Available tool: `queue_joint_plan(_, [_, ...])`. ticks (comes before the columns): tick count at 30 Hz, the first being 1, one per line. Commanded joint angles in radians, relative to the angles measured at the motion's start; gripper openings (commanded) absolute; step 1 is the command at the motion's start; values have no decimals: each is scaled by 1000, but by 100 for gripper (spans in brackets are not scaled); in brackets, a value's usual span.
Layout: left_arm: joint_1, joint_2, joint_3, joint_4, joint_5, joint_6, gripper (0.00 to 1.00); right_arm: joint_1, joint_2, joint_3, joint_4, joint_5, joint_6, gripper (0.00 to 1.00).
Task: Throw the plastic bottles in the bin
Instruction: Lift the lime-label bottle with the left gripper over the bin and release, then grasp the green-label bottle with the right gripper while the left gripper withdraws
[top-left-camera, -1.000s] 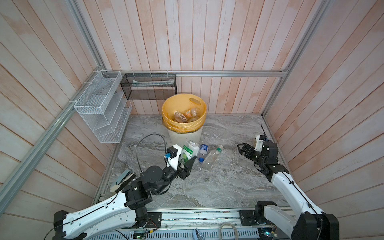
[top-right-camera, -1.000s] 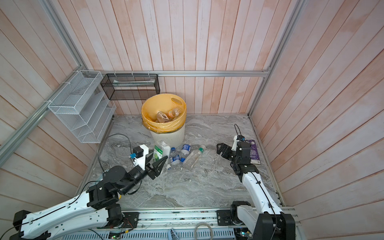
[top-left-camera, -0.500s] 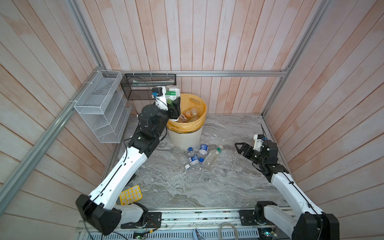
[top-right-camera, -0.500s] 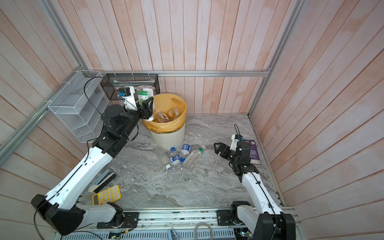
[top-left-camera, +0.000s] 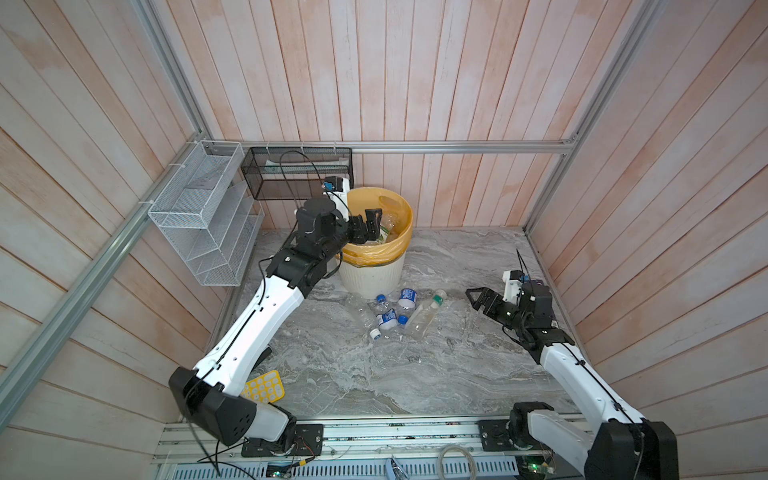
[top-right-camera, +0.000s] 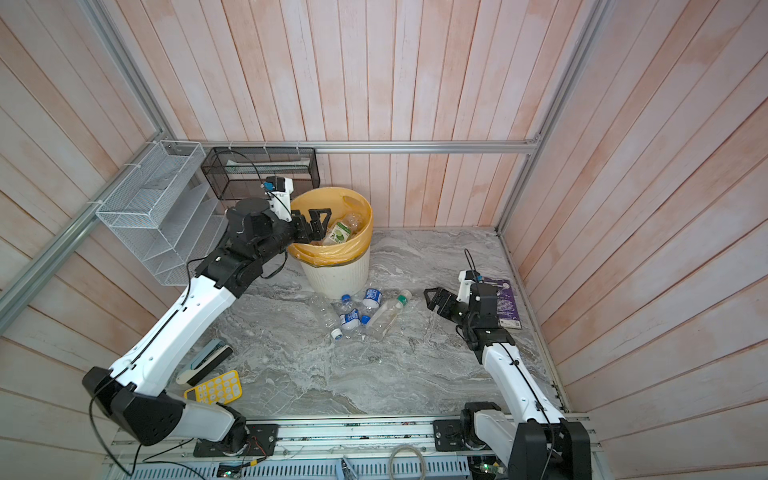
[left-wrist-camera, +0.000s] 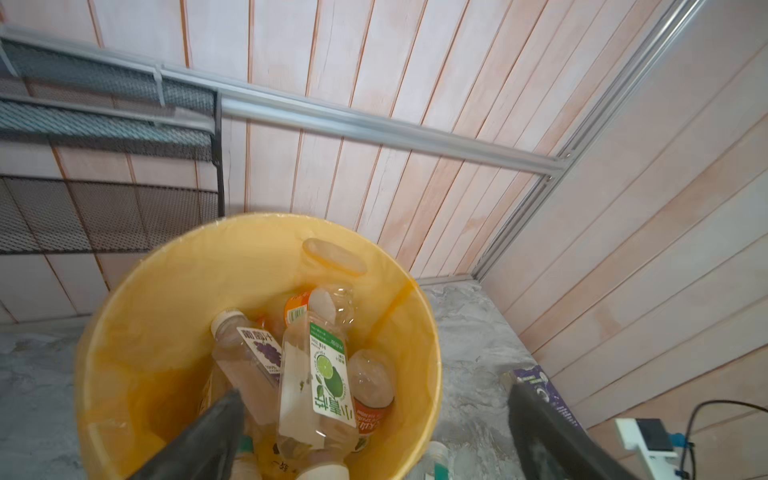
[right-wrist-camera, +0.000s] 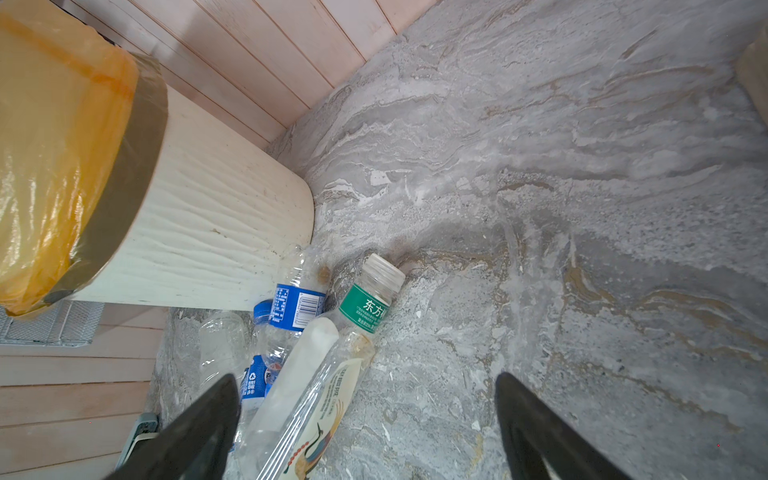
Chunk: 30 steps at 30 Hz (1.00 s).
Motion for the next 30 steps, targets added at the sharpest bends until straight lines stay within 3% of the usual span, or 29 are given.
queue_joint_plan(1, [2, -93, -103, 42, -62, 30, 100, 25, 23, 9, -9, 13, -8, 96])
queue_joint_plan(8, [3, -320, -411, 58, -184, -13, 100, 141, 102, 38, -12, 87, 23, 98])
queue_joint_plan(16, [2, -500, -645, -10, -273, -160, 100, 276, 214, 86, -6, 154, 92, 100])
queue_joint_plan(23, [2, -548, -760, -49, -290, -262, 100, 400, 301, 117, 7, 180, 129, 99])
queue_joint_plan(30, [2, -550, -790, -53, -277, -263, 100, 473, 393, 189, -25, 236, 128, 100])
